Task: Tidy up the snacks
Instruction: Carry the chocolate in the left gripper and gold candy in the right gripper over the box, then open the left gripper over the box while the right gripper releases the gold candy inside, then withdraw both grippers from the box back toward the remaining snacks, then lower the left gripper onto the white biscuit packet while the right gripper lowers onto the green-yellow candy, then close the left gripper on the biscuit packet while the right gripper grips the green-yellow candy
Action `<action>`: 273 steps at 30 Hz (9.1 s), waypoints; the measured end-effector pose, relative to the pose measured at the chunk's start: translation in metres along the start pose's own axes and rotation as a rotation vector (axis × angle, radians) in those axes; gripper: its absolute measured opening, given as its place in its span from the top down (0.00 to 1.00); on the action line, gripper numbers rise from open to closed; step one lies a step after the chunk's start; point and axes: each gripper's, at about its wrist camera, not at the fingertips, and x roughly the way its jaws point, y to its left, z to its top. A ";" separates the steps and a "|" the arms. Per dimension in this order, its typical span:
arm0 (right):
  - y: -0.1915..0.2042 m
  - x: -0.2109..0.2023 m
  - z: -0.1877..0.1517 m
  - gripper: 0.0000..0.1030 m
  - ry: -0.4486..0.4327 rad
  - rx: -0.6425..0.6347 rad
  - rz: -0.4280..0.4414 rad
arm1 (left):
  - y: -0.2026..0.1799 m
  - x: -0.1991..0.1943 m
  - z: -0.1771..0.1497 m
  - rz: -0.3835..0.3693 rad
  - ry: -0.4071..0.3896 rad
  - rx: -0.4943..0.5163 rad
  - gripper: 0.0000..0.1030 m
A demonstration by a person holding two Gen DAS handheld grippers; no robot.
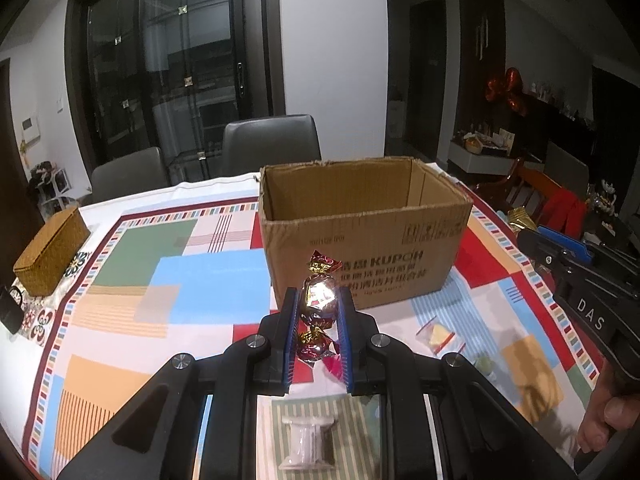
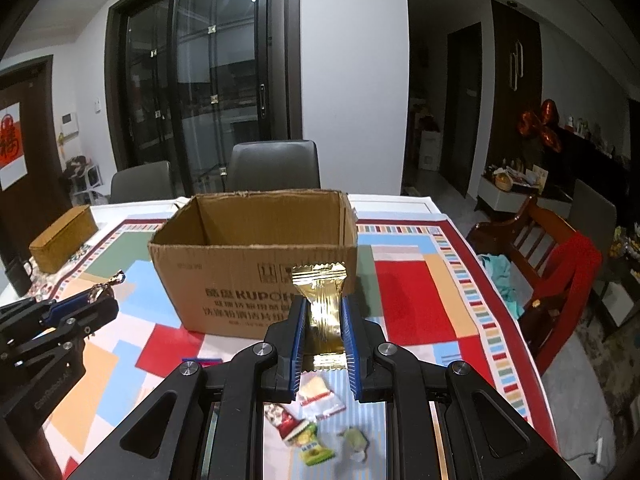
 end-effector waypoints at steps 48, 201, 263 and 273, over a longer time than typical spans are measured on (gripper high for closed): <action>0.017 0.048 0.067 0.81 -0.054 -0.041 0.008 | 0.010 0.042 0.077 -0.015 -0.070 -0.018 0.81; 0.027 0.022 -0.061 0.36 0.117 -0.096 0.015 | 0.018 0.003 -0.073 0.063 0.049 -0.041 0.40; 0.022 0.072 -0.136 0.71 0.344 -0.062 0.052 | 0.011 0.059 -0.138 0.053 0.233 -0.069 0.69; 0.020 0.066 -0.133 0.79 0.343 -0.063 0.055 | 0.010 0.056 -0.137 0.047 0.220 -0.078 0.72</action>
